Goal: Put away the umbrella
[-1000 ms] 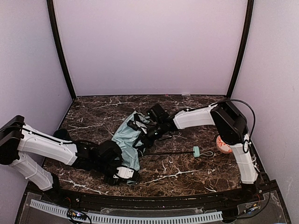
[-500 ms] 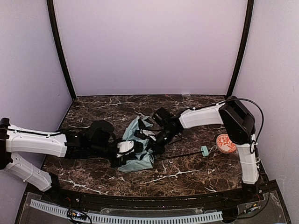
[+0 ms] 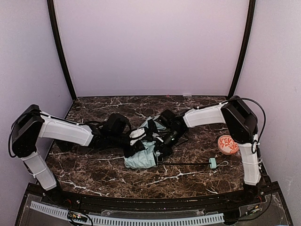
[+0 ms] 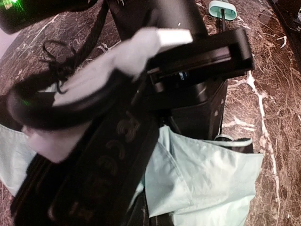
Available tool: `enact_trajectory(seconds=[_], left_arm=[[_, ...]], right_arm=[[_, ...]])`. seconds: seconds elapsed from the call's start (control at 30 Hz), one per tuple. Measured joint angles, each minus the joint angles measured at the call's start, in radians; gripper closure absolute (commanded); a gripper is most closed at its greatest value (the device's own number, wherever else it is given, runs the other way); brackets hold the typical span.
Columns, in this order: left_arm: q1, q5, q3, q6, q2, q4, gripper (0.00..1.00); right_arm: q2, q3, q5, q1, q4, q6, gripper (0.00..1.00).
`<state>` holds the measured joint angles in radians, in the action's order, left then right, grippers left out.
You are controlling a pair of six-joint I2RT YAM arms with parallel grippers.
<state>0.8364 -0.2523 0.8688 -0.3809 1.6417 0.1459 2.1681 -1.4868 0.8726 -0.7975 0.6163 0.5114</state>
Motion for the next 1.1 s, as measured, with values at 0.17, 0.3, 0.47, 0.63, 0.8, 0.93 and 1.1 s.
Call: enact_trajectory(seconds=[0.17, 0.3, 0.47, 0.63, 0.8, 0.93, 1.1], left_arm=[[-0.021, -0.045, 0.045, -0.006, 0.099, 0.018, 1.00], [-0.035, -0.088, 0.064, -0.023, 0.140, 0.003, 1.00], [-0.044, -0.134, 0.101, -0.039, 0.182, -0.020, 1.00], [-0.045, -0.162, 0.099, -0.053, 0.180, -0.024, 1.00], [-0.045, -0.170, 0.098, -0.064, 0.169, -0.034, 1.00], [-0.045, -0.172, 0.097, -0.074, 0.150, -0.051, 1.00], [-0.044, -0.170, 0.097, -0.080, 0.134, -0.068, 1.00]], right_arm=[[0.001, 0.035, 0.048, 0.040, -0.038, -0.036, 0.75], [-0.016, 0.093, 0.086, 0.079, -0.120, -0.103, 0.66], [-0.107, 0.192, 0.079, 0.150, -0.209, -0.207, 0.50], [-0.243, 0.286, -0.049, 0.214, -0.301, -0.342, 0.33], [-0.257, 0.295, -0.166, 0.214, -0.385, -0.472, 0.22], [-0.191, 0.183, -0.203, 0.208, -0.432, -0.562, 0.23], [-0.063, 0.021, -0.211, 0.177, -0.529, -0.643, 0.44]])
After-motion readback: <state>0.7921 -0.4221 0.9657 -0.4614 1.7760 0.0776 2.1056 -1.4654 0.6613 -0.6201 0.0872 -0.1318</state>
